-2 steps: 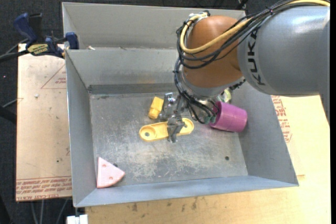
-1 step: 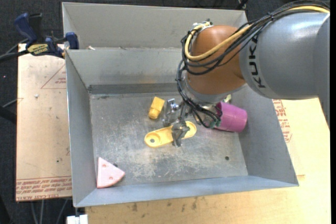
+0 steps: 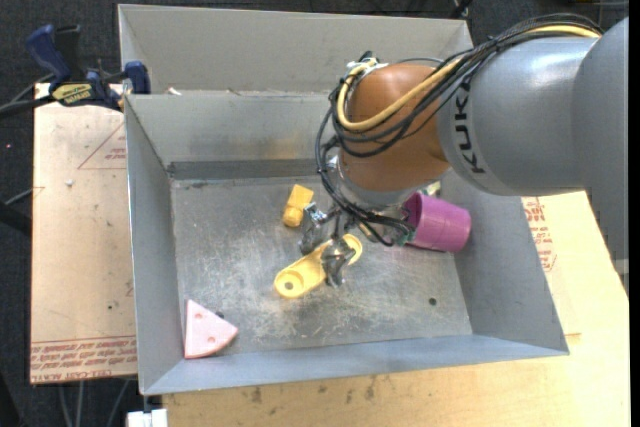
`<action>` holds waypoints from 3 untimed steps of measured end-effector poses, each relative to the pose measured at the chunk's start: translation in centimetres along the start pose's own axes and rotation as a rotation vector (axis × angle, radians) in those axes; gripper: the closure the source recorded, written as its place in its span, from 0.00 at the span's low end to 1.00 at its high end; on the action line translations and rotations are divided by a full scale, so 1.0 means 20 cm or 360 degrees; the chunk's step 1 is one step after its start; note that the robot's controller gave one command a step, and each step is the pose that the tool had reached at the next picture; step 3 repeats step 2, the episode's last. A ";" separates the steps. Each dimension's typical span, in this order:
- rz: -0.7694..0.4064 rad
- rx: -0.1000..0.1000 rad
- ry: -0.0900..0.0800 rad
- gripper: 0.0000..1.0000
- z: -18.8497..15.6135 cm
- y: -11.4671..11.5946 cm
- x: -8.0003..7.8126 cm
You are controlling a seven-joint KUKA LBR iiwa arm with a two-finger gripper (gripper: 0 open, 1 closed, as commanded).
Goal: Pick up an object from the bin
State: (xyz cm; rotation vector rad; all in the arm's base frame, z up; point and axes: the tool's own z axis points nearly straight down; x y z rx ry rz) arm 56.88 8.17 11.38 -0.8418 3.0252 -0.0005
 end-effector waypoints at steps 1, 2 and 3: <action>-0.0273 -0.0005 -0.0003 1.00 0.14 -0.08 0.08; -0.0052 0.0002 -0.0010 1.00 -0.64 0.00 0.11; -0.0052 0.0002 -0.0010 1.00 -0.64 0.00 0.11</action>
Offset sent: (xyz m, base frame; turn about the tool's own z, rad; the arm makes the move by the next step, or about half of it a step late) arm -0.0201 -0.0129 0.1251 -0.0330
